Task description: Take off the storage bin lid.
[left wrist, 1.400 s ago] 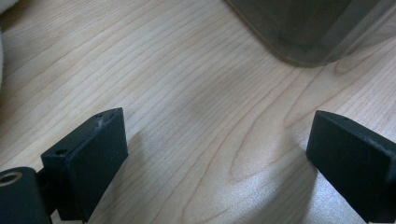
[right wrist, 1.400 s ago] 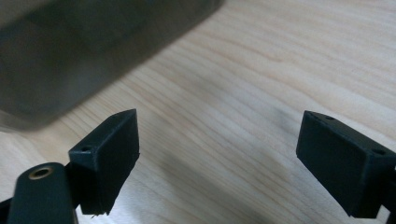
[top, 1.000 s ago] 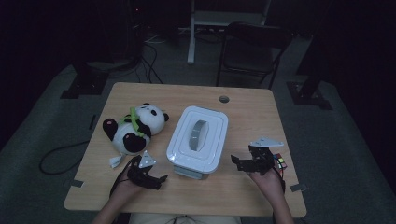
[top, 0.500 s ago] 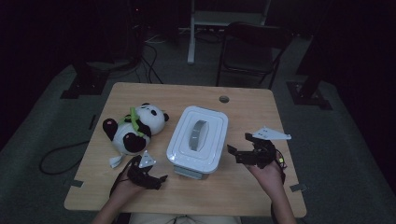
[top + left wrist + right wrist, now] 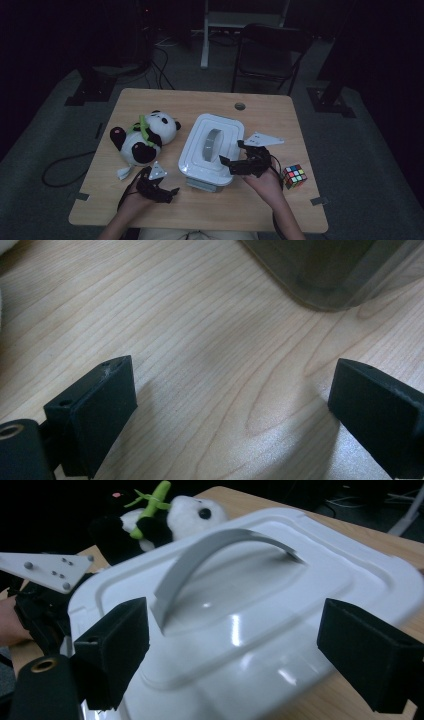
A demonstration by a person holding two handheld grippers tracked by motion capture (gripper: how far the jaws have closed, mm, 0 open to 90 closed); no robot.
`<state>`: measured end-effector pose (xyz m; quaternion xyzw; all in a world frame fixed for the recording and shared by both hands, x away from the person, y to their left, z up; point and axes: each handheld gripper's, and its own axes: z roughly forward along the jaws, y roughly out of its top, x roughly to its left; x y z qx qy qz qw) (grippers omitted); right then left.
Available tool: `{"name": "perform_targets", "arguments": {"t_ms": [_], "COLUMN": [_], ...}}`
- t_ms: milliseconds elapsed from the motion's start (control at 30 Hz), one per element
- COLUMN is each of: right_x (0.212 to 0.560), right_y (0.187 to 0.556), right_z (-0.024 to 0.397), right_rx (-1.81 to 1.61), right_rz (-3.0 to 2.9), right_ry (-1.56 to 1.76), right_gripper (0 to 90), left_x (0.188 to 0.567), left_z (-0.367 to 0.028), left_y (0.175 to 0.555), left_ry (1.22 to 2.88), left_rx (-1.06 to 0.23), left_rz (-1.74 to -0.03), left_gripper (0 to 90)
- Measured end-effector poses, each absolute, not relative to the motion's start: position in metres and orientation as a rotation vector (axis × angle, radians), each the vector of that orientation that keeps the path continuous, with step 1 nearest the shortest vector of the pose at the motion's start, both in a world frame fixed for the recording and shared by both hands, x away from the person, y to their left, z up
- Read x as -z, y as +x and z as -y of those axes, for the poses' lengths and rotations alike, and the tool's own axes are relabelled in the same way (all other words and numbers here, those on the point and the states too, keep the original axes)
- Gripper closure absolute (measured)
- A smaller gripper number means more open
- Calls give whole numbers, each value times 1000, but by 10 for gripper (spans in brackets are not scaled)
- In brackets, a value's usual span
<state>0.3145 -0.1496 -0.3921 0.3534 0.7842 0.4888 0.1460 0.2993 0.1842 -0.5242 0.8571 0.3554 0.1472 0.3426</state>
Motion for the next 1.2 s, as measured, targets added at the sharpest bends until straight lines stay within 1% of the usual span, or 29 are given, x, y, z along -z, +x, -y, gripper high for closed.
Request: {"name": "perform_targets", "arguments": {"t_ms": [467,533,767,800,867,900,1000,1067,1100,1133,1167,1200], "right_x": [395,396,402,403,406,407,408,408,408,409,409,409], "right_y": [330,331,332,331,331,330,328,328,328,328,328,328], "right_z": [111,108,98,96,93,92,90,91,92,93,93,93], "right_rx": [-1396,-1394,-1368,-1354,-1339,-1337,-1315,-1331,-1345,-1354,-1364,-1364], "right_rz": [-2344,-2341,-2375,-2381,-2394,-2404,-2407,-2414,-2419,-2420,-2420,-2420], "right_ry": [970,967,942,931,910,904,865,853,849,853,860,860], "right_gripper": [132,151,165,191,201,238,309,425,468,537,562,562], "left_x": [524,524,524,524,524,524,524,524,524,524,524,524], "left_z": [-184,-184,-184,-184,-185,-184,-184,-184,-184,-184,-184,-184], "left_y": [299,300,300,300,300,300,300,300,300,299,299,299], "left_ry": [2229,2229,2230,2230,2231,2230,2230,2230,2230,2229,2230,2230], "left_rx": [-385,-385,-385,-385,-387,-386,-387,-386,-386,-385,-385,-385], "left_rz": [-921,-920,-920,-920,-919,-919,-919,-919,-919,-920,-920,-920], "left_gripper": [59,58,59,58,59,59,59,59,59,59,59,58]}}
